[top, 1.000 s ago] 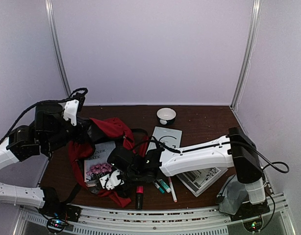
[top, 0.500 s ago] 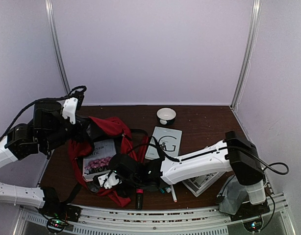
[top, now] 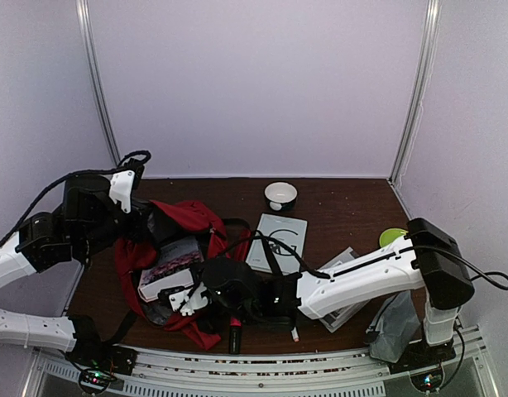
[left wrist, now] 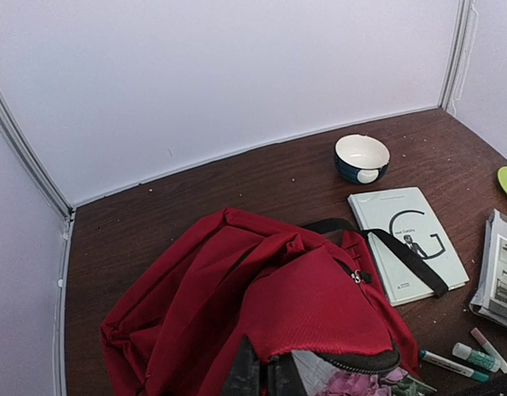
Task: Pack the student bag
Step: Adjust the book in the largest pocket of the bag.
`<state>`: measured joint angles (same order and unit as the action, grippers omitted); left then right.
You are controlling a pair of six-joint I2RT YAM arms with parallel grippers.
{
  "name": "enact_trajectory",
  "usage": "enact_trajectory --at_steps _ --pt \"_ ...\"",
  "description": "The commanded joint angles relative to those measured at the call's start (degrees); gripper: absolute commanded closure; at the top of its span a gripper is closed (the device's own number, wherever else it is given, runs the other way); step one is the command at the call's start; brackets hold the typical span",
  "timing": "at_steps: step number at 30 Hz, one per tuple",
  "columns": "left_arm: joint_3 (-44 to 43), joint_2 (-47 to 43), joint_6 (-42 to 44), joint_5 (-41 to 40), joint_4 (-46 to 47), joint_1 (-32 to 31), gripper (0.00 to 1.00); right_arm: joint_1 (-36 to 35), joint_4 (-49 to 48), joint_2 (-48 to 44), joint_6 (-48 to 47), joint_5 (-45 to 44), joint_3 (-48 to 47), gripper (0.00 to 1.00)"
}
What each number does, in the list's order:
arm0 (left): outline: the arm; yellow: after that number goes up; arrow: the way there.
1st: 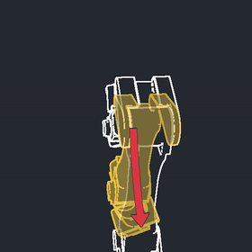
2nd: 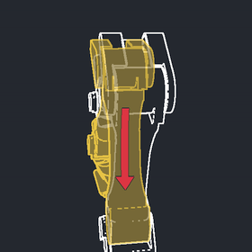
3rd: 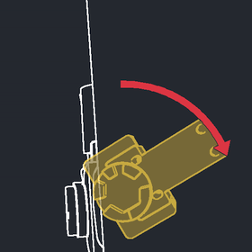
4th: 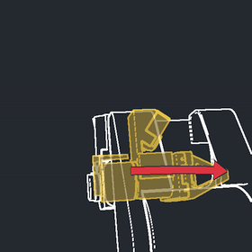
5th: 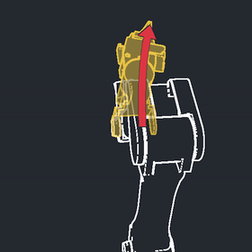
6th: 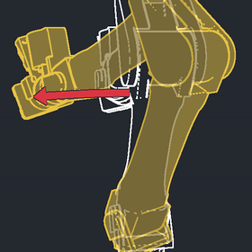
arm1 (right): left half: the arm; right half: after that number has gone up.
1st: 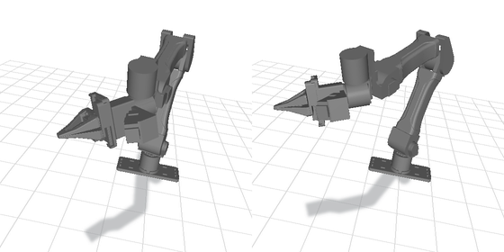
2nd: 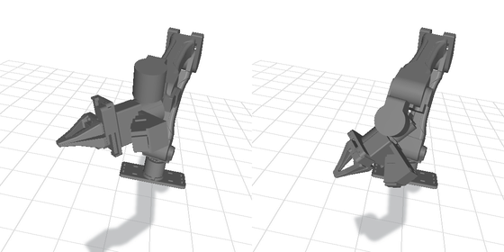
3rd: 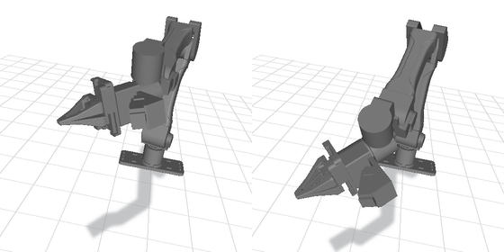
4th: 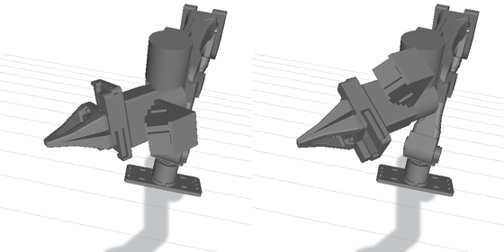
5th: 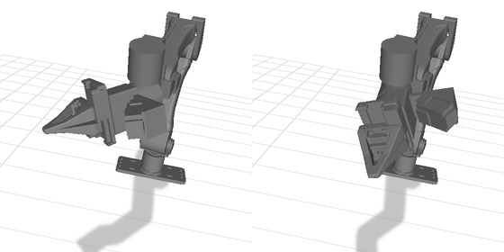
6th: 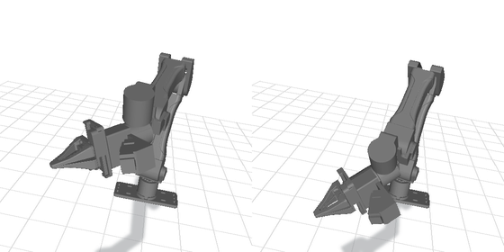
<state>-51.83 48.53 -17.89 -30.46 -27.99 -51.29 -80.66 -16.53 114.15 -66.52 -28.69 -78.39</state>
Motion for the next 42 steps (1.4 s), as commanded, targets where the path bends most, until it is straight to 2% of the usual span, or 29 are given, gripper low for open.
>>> enact_trajectory --at_steps 1,8,11,16,24,37,38,40,42 --pt "-0.51 -0.98 0.49 0.18 4.54 0.57 1.00 -0.06 -12.86 -0.14 -4.52 -5.45 1.87 1.00" --pt "-3.74 -1.62 1.59 -0.06 3.67 0.66 1.00 1.82 -21.20 0.45 -7.78 -9.32 1.74 1.00" --pt "-5.19 -1.10 2.01 0.36 3.23 0.66 1.00 1.68 -17.39 1.49 -6.04 -9.12 1.80 1.00" --pt "-6.37 -1.39 1.26 1.89 3.97 0.66 1.00 0.99 -16.43 8.09 -6.20 -10.35 1.08 1.00" --pt "-6.72 -1.65 -0.40 5.21 4.42 0.64 1.00 0.01 -8.18 14.05 -0.04 -7.87 -0.96 1.00" --pt "-6.72 0.77 -1.80 14.63 3.99 0.66 1.00 2.58 -0.06 22.72 5.98 -4.87 -16.43 0.98" --pt "-6.75 0.77 -1.80 14.93 3.65 0.65 1.00 3.22 -0.12 23.45 5.88 -4.75 -17.30 0.95" --pt "-6.78 0.77 -1.80 14.53 2.75 0.66 1.00 3.93 0.53 23.88 6.10 -4.30 -18.68 0.76" --pt "-6.35 0.41 -1.84 13.56 2.10 0.66 1.00 4.26 2.86 23.81 7.19 -3.81 -19.67 0.70"
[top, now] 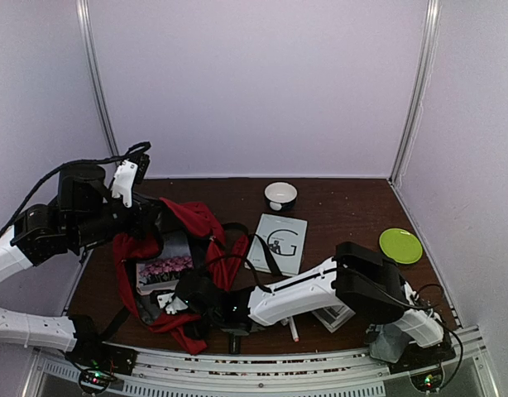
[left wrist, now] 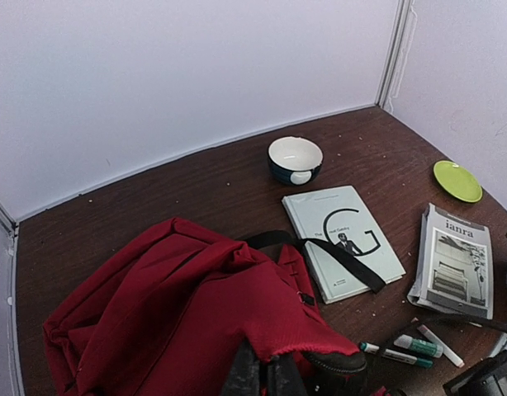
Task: Pack the student bag
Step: Adjust the book in the largest pocket of the bag.
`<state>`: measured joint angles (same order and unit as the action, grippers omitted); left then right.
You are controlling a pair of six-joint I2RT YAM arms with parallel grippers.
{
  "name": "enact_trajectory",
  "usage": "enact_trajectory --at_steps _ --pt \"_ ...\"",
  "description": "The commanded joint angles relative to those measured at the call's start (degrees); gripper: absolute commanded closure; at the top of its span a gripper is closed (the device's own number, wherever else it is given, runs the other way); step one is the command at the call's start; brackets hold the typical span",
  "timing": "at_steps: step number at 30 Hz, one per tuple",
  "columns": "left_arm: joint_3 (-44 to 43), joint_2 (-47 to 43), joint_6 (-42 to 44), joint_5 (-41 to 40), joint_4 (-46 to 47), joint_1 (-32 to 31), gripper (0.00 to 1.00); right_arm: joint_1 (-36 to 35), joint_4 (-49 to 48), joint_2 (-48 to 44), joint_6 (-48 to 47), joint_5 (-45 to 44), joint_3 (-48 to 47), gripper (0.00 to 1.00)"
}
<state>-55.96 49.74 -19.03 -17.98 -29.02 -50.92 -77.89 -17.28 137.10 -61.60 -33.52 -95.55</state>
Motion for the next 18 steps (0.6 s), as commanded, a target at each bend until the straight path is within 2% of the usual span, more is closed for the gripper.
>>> enact_trajectory --at_steps 1,4,7,10,13,18 --pt "-1.76 -1.03 -0.74 0.19 3.09 0.28 1.00 1.55 4.36 0.35 2.61 1.20 -2.50 0.69" --pt "-0.70 -1.69 -0.30 -3.03 2.94 0.29 1.00 1.45 6.50 -2.59 3.00 2.32 -0.01 0.66" --pt "0.38 -2.05 0.86 -6.33 2.64 0.29 1.00 1.35 8.83 -8.44 5.04 5.35 5.00 0.57" --pt "1.24 -1.53 2.93 -8.54 2.96 0.64 1.00 1.41 17.58 -14.08 8.20 9.15 6.47 0.47" --pt "0.15 0.13 3.29 -8.89 2.23 1.55 1.00 1.34 26.24 -20.66 11.16 15.94 8.55 0.43" --pt "0.20 2.44 3.14 -7.84 3.32 1.84 1.00 1.48 34.16 -31.53 14.12 25.88 16.12 0.39"
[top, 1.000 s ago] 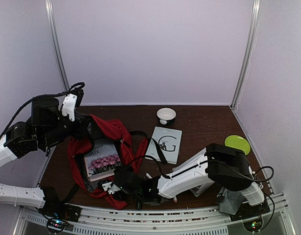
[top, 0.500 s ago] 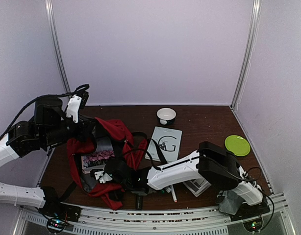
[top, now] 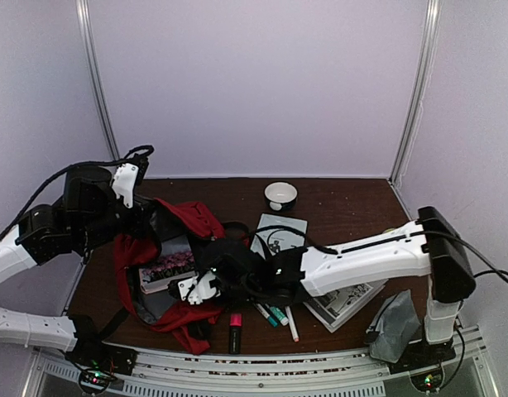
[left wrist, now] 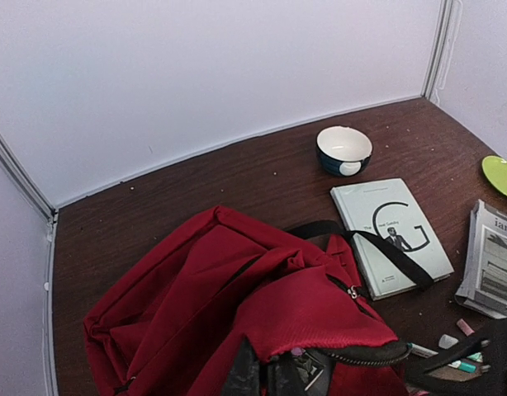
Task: Pack the student bag
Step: Adjust the book in the largest pocket of the bag.
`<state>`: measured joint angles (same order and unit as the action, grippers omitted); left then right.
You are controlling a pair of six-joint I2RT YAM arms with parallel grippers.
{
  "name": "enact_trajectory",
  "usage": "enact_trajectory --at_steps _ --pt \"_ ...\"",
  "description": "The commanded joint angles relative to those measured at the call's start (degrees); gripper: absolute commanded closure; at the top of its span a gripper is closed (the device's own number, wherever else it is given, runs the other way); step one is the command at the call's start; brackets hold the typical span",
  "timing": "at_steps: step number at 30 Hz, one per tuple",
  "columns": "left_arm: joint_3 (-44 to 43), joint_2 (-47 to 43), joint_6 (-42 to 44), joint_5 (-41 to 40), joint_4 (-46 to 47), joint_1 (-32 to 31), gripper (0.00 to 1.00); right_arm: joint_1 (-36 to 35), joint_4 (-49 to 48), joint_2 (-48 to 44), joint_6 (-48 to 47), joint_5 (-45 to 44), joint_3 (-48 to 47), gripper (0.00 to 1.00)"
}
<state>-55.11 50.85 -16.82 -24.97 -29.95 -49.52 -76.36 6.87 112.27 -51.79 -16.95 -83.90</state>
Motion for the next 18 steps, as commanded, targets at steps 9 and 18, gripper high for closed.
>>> enact_trajectory --at_steps 9,18 --pt "0.58 3.16 -0.38 0.58 5.41 0.46 1.00 13.33 28.85 -22.33 13.64 23.27 14.55 0.41" --pt "2.65 4.34 -0.30 5.90 4.72 0.49 1.00 41.96 40.47 -28.14 16.33 29.73 19.80 0.43"
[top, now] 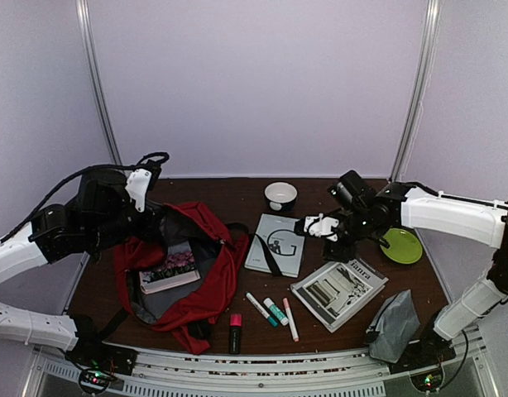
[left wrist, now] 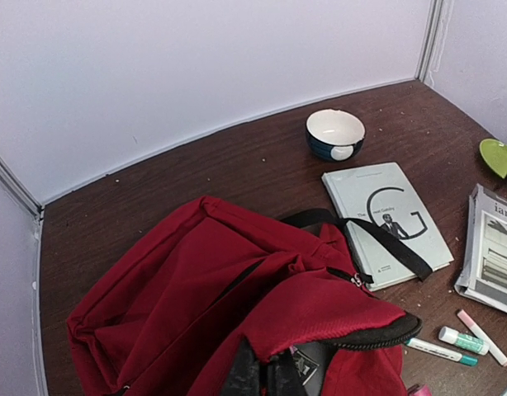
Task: Pack the student bag
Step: Adjust the book in the largest pocket of the bag, then place the largest pocket of the bag in the student bag.
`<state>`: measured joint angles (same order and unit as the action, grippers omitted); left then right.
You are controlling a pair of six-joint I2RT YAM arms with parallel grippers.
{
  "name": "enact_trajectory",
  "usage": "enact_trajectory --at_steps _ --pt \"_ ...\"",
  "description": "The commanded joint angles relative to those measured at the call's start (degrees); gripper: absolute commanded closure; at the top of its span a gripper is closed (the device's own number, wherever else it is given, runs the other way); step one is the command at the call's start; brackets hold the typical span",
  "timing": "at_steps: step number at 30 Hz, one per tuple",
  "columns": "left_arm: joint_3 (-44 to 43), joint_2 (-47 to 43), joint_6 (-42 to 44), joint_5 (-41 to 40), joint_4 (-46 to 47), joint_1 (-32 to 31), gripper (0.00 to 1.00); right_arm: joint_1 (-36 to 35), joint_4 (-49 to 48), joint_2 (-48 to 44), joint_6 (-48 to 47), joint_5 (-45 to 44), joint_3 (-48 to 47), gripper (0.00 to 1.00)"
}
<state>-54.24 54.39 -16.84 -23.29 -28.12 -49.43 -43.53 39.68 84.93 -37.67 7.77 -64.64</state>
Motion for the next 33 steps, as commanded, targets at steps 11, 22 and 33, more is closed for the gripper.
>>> enact_trajectory --at_steps 11,22,33 --pt "-5.43 3.59 1.76 25.48 -11.01 -0.92 0.16 31.14 18.61 9.38 -0.95 13.91 -5.55 0.44" --pt "-34.43 36.48 1.63 31.21 -4.06 -2.44 0.10 35.33 17.59 3.61 -7.62 10.22 4.89 0.39" --pt "-57.38 67.57 1.12 43.03 0.17 -5.87 0.14 42.99 29.12 7.19 -13.34 15.41 1.90 0.40"
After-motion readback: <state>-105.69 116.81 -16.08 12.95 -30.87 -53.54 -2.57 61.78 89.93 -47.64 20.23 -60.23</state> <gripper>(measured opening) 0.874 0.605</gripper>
